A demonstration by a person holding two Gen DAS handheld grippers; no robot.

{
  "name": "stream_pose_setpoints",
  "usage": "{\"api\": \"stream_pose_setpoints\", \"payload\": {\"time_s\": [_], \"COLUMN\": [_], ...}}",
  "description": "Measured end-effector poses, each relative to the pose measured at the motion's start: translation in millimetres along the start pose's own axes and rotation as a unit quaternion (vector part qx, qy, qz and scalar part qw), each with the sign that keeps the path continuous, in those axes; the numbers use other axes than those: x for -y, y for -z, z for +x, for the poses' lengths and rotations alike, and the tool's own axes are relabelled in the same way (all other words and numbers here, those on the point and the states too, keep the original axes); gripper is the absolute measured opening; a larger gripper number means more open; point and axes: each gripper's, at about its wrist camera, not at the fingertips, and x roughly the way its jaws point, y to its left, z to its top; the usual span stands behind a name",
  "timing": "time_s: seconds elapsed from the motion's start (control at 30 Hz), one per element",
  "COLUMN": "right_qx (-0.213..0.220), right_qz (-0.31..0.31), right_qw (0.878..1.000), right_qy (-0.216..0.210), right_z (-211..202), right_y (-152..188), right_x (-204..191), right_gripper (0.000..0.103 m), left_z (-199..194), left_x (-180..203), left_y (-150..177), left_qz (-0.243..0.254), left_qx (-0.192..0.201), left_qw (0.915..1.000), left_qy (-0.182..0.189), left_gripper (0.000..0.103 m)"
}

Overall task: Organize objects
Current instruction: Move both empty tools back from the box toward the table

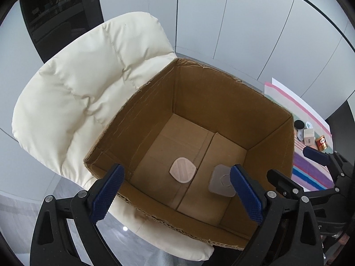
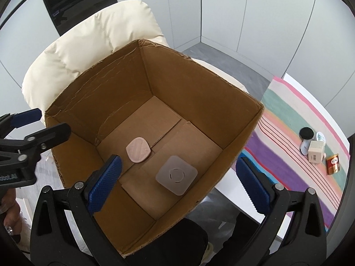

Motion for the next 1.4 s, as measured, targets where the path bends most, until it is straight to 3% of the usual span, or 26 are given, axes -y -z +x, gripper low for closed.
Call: {"api": "stream_pose_setpoints", "payload": {"time_s": [0.13,0.5,1.0,1.4], "right_qx": [-0.014,0.009,0.025,0.033], "right_qz": [-0.001,-0.008,-0.001,0.006], "right_qw": [1.0,1.0,1.0,0.999], "right_qy": [0.016,0.014,0.004,-0.006], "right_z": [-4,-42,-89,-113], "right_y": [1,16,62,88], "right_x": [1,-8,-16,-22], "right_gripper": [0.103,0.103,0.103,0.103], "left_z": [-2,-17,-42,-61], "left_x": [-3,-4,-17,-13], "left_y": [2,21,78,97], "left_qz": [-0.002,-0.012,-0.036,-0.033], "left_qx": [-0.001,-0.01,-0.035,-0.023], "left_qw": [1.0,0.9998,0.9987,0.9989], "left_qy": [-0.003,-0.013,-0.011,-0.023], "left_gripper": [0.097,0.097,0.097,0.097]}}
